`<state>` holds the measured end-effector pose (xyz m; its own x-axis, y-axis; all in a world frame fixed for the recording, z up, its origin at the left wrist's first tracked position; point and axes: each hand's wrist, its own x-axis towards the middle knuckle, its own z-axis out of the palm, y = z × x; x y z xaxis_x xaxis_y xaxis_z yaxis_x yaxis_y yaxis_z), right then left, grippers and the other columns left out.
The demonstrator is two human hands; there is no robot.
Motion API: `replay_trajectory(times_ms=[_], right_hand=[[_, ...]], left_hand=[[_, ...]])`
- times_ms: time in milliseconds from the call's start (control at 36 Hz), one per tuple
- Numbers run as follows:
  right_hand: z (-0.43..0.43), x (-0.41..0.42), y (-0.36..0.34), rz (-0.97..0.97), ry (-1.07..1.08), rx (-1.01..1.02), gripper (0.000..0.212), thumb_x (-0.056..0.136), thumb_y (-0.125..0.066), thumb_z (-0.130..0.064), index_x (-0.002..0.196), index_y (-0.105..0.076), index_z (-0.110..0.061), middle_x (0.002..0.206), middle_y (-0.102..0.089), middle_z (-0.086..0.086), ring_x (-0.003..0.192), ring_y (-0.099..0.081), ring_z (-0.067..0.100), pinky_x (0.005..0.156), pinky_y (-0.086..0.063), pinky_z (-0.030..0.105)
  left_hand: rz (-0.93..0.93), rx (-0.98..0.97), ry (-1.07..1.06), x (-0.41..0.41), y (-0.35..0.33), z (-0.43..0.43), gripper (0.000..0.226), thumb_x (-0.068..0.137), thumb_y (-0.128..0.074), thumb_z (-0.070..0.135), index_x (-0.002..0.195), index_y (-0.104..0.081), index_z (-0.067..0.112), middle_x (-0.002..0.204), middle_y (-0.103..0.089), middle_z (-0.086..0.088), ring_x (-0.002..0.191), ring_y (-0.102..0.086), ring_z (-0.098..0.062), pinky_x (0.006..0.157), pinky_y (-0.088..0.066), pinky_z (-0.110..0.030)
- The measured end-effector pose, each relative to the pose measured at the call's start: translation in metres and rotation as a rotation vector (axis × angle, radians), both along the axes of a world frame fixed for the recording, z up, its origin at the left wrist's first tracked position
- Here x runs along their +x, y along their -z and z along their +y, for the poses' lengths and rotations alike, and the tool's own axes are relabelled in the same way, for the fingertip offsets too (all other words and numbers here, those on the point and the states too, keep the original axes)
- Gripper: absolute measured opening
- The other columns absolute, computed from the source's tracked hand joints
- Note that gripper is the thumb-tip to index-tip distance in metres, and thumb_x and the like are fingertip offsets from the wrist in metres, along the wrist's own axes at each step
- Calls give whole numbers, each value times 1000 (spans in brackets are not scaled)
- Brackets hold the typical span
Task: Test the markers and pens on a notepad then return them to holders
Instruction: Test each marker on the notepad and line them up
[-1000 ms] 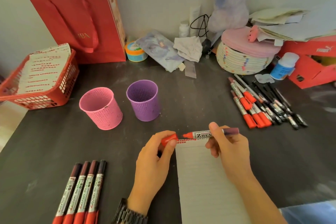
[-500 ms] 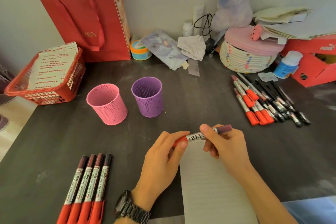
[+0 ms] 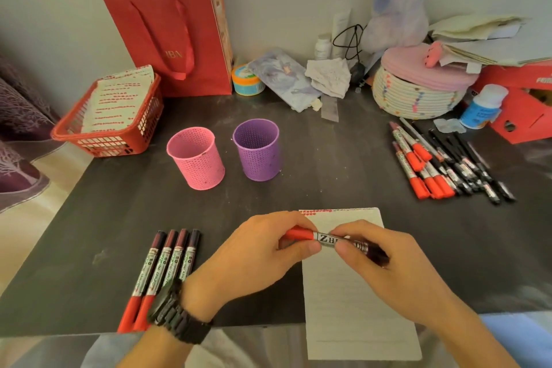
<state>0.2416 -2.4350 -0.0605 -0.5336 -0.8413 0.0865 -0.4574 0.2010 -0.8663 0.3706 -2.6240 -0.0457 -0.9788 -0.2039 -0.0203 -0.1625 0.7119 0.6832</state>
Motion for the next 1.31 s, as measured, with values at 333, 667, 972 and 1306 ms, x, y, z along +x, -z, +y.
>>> replay_trajectory(times_ms=[333, 667, 972, 1306], right_hand=[[10, 48, 20, -183, 206, -98, 27, 81, -50, -65, 106, -60, -60, 86, -69, -19, 87, -65, 7, 79, -49, 11], [4, 97, 28, -255, 381, -177, 17, 86, -50, -63, 99, -60, -60, 74, -65, -12, 71, -60, 13, 59, -49, 20], [10, 117, 12, -434, 500, -256, 21, 85, -55, -56, 88, -67, -40, 51, -40, -10, 47, -35, 5, 45, -29, 12], [10, 111, 11, -836, 484, -272, 35, 73, -69, -55, 80, -72, -21, 54, -33, 1, 46, -24, 11, 42, -24, 20]], left_hand=[[65, 419, -73, 3, -10, -2, 79, 79, -71, 58, 142, -24, 57, 130, -54, 28, 127, -47, 2, 99, -47, -24], [509, 1525, -360, -12, -15, 40, 49, 95, -48, 54, 61, -44, 19, 46, -30, 7, 42, -27, -11, 44, -28, -23], [521, 1602, -378, -22, -18, 62, 49, 88, -54, 46, 54, -28, 23, 43, -14, 10, 35, -10, -8, 33, -11, -23], [475, 1693, -289, -18, -10, 58, 55, 92, -49, 47, 49, -25, 24, 41, -12, 9, 33, -9, -8, 32, -11, -19]])
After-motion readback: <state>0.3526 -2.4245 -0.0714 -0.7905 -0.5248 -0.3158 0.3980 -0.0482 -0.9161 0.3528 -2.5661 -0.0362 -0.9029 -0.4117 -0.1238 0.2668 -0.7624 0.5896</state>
